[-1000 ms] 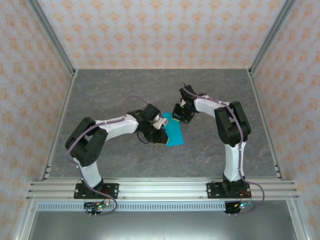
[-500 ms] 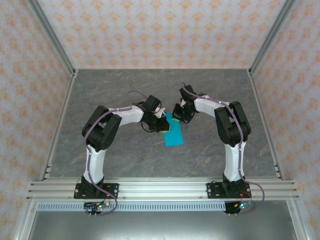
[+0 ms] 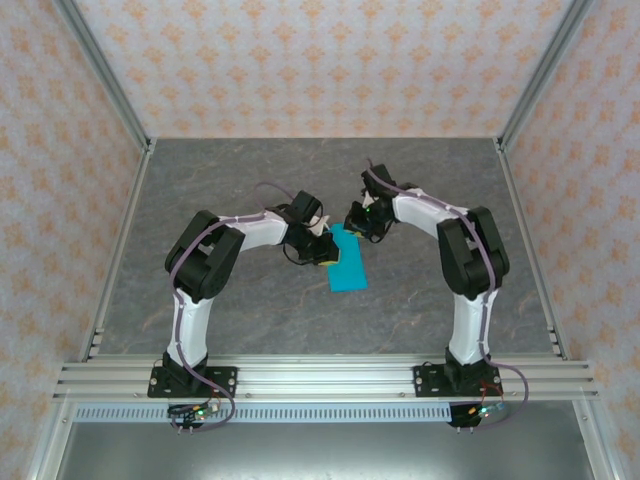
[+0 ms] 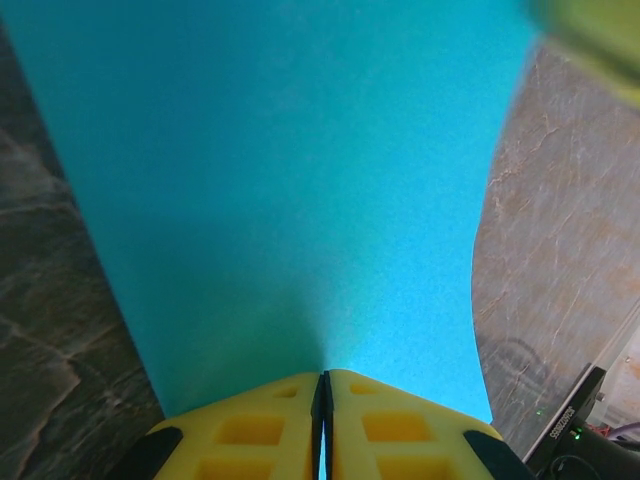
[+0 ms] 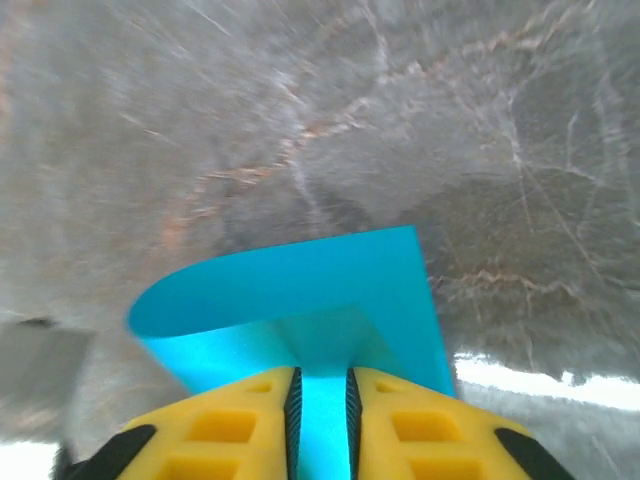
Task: Fold a paper plane with a square sheet of paper (fold left side to right side)
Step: Hold the square sheet of paper at the center of the table.
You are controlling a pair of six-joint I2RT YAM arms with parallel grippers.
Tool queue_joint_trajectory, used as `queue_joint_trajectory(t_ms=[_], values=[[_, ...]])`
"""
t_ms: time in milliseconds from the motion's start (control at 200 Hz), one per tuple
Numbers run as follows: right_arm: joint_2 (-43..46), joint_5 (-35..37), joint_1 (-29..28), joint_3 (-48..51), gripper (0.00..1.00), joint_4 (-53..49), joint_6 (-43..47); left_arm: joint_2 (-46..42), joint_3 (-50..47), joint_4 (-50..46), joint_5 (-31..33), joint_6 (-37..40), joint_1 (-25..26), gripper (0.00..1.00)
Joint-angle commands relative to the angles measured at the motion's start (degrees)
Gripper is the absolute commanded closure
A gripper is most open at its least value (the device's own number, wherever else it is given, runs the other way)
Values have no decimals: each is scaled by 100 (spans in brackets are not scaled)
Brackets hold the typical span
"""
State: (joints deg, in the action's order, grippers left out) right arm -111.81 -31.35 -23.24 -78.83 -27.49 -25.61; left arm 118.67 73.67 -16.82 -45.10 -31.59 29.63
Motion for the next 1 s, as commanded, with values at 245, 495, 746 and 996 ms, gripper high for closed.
queue_joint_trajectory(t_ms=[245,495,746,996], values=[[1773,-105,-249,1611,86,-359,49,86,-63,-267,458,-102,123,90],[1596,-211,-584,2526,91,112,-322,95,14,-310,477,-128,139,90],[1173,253,-603,2556,91,-297,-223,86,358,-529,502,-76,139,90],[959,602,-602,2644,92,-586,-142,188,752,-787,616,35,43,87]])
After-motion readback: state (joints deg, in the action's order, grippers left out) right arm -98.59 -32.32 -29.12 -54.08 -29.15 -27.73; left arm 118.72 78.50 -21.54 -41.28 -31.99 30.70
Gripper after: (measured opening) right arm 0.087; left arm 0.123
